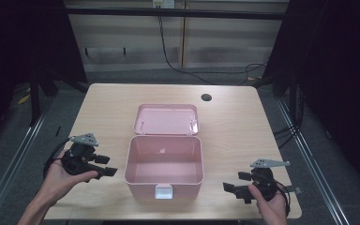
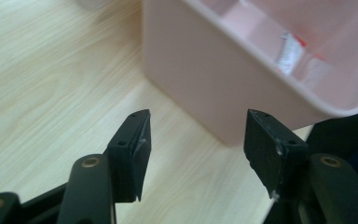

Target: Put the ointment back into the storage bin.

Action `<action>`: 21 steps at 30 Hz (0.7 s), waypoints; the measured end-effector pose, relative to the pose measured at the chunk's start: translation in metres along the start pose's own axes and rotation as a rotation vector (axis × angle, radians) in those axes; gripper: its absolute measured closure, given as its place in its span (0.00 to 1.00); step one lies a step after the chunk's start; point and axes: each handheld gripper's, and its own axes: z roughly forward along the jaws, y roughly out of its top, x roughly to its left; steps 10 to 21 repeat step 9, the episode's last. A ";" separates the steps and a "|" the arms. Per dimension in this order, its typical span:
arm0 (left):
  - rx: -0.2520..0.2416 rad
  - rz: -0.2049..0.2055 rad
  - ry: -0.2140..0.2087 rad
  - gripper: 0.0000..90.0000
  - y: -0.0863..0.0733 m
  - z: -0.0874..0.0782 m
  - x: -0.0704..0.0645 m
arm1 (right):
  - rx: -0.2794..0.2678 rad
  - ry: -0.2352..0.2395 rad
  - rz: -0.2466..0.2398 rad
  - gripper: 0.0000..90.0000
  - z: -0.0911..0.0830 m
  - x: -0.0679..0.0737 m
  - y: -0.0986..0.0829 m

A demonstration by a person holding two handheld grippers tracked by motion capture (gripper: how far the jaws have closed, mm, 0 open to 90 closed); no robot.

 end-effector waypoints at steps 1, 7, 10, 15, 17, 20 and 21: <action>-0.002 -0.012 0.013 0.46 -0.006 0.002 0.002 | -0.001 0.000 0.000 0.16 0.000 0.000 0.000; -0.036 -0.061 0.064 0.44 -0.026 0.012 0.006 | 0.039 -0.044 0.008 0.20 0.008 0.000 -0.002; -0.054 -0.086 0.073 0.44 -0.032 0.016 0.008 | 0.063 -0.074 0.014 0.22 0.014 -0.001 -0.003; -0.054 -0.086 0.073 0.44 -0.032 0.016 0.008 | 0.063 -0.074 0.014 0.22 0.014 -0.001 -0.003; -0.054 -0.086 0.073 0.44 -0.032 0.016 0.008 | 0.063 -0.074 0.014 0.22 0.014 -0.001 -0.003; -0.054 -0.086 0.073 0.44 -0.032 0.016 0.008 | 0.063 -0.074 0.014 0.22 0.014 -0.001 -0.003; -0.054 -0.086 0.073 0.44 -0.032 0.016 0.008 | 0.063 -0.074 0.014 0.22 0.014 -0.001 -0.003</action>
